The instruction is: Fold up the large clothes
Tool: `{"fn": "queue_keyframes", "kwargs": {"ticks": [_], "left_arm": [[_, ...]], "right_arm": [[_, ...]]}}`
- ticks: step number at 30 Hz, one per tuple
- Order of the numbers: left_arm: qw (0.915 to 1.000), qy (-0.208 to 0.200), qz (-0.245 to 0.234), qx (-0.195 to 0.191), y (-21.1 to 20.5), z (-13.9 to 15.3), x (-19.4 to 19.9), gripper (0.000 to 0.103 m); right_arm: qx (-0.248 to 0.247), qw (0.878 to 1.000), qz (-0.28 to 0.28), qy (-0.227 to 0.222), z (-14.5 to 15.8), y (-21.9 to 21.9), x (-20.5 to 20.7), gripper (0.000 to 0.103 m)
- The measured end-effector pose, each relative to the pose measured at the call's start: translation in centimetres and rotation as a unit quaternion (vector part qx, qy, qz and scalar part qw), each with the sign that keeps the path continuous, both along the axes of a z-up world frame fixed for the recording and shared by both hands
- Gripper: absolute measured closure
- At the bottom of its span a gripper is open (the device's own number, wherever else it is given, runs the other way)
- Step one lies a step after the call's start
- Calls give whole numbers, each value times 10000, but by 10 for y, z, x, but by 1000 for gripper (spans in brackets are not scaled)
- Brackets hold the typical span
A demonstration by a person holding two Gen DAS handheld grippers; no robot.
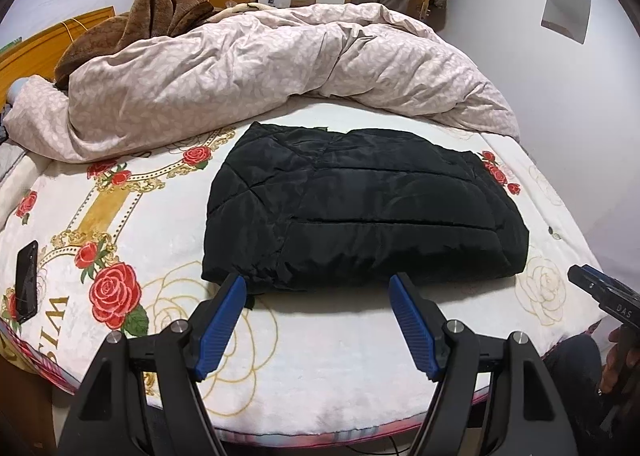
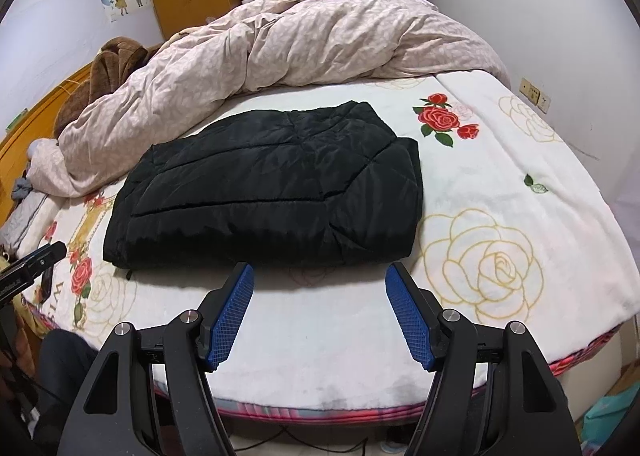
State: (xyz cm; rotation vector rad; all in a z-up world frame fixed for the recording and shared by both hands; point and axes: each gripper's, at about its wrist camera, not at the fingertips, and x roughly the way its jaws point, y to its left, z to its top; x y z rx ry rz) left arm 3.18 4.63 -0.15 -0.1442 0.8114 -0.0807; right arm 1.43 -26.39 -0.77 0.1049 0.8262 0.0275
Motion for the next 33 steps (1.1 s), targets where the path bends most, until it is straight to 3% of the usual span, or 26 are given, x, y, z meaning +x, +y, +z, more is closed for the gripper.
{"fn": "queue_keyframes", "kwargs": {"ticks": [17, 33], "left_arm": [[9999, 105, -57, 88, -1, -5, 30, 28], [9987, 314, 395, 57, 67, -45, 116, 28]], "right_arm": [[-151, 9999, -25, -7, 3, -5, 25, 34], [321, 9966, -558, 523, -46, -63, 96, 34]]}}
